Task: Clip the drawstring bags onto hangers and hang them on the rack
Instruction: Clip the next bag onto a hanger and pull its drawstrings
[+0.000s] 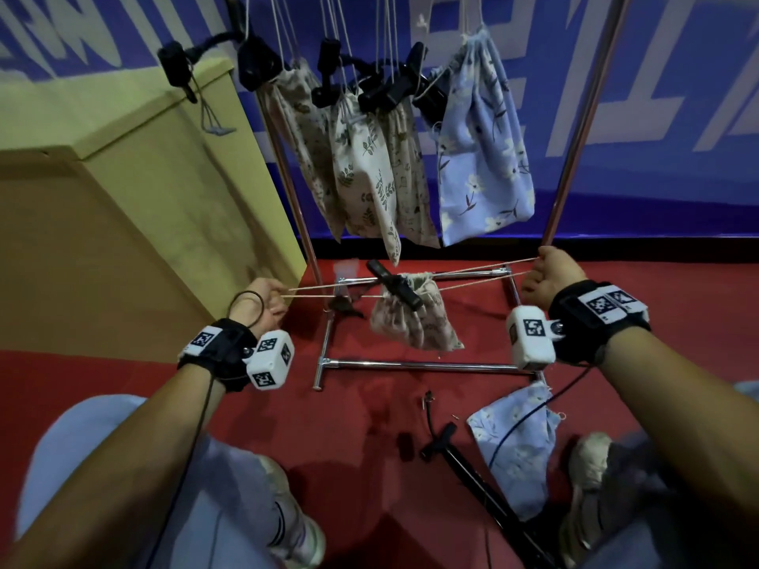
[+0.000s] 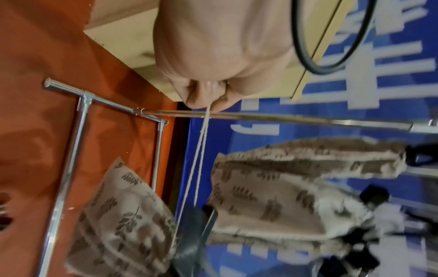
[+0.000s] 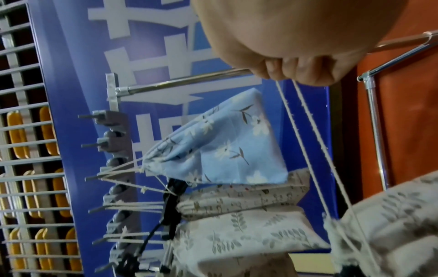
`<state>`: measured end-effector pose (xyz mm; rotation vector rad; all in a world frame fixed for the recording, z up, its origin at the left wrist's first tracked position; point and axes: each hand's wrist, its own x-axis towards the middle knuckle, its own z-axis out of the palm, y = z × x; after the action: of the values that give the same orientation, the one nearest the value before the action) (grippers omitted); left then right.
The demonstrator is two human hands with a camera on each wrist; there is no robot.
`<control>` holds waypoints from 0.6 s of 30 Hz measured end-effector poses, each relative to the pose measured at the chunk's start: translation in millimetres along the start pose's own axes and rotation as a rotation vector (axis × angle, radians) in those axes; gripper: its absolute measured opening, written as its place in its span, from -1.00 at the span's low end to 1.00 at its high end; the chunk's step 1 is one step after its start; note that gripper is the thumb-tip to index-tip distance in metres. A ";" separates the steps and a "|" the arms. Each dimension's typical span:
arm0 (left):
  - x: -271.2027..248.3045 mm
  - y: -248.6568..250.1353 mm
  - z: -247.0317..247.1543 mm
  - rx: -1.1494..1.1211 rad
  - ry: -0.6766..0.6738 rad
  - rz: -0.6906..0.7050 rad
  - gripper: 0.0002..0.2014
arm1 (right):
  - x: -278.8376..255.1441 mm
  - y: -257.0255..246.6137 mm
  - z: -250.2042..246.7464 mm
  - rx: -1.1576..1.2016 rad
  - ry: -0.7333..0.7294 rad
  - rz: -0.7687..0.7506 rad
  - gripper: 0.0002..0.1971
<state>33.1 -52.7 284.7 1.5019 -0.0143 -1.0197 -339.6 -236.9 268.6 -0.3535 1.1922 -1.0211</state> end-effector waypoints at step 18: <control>-86.2 6.6 65.9 0.268 -0.250 0.600 -0.91 | -94.6 12.3 52.6 -0.404 -0.487 -0.367 -0.84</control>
<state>-54.4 -59.1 349.0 1.4636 -0.7607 -0.7213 -288.4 -168.5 336.2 -1.1070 0.8938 -0.9236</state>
